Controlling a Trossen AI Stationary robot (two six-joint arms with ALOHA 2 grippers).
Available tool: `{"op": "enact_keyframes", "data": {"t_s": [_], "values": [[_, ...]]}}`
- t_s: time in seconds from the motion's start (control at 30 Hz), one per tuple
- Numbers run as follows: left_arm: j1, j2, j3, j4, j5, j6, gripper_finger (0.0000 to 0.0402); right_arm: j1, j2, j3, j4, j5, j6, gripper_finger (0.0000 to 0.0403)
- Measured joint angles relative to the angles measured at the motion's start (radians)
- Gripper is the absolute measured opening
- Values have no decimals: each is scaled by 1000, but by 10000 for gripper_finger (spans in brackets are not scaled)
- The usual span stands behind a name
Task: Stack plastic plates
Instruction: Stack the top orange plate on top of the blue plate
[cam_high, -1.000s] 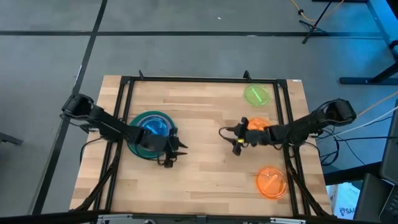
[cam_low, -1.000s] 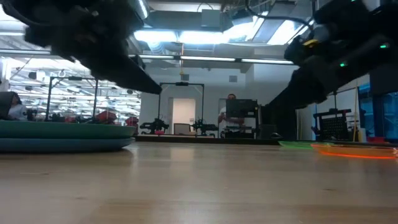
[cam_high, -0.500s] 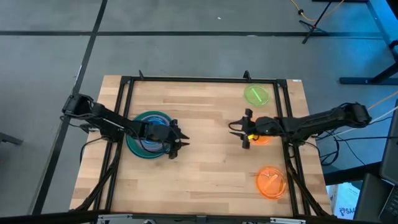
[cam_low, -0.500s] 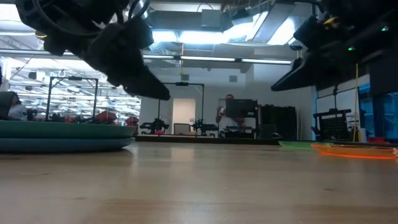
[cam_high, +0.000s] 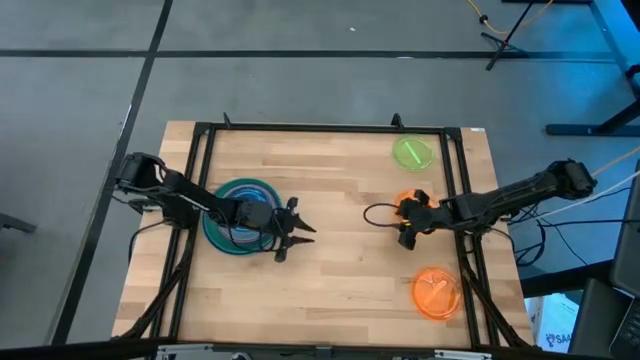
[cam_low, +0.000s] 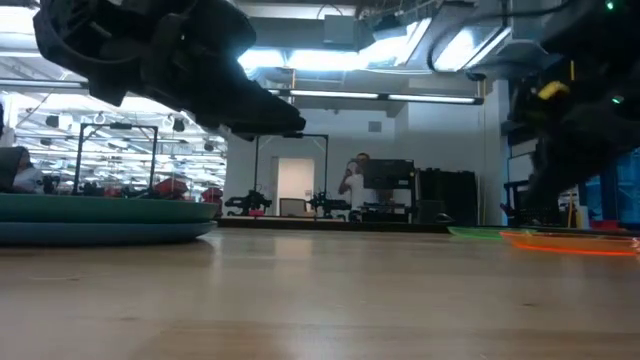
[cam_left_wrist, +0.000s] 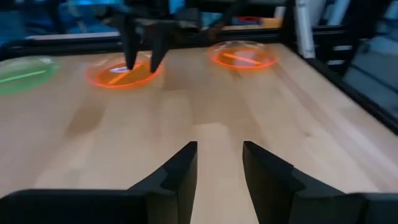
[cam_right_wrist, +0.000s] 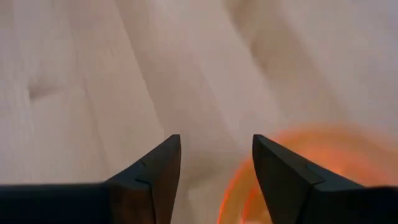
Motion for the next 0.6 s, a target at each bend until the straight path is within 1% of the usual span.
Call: {"op": "enact_keyframes", "data": {"t_s": [0.1,0.17,0.2,0.37,0.47,0.6], "values": [[0,5,0,-1,52,18,121,8,11,0,-109,-45,150,188],[0,5,0,-1,73,29,121,6,22,0,-152,-44,209,188],[0,5,0,-1,80,33,121,5,31,0,-152,-38,216,188],[-3,5,0,-12,87,13,121,5,104,0,-144,58,189,186],[-19,5,0,-16,85,-13,121,5,148,0,-126,59,170,164],[-54,5,0,-17,76,-36,121,6,193,3,-104,42,124,108]]}}
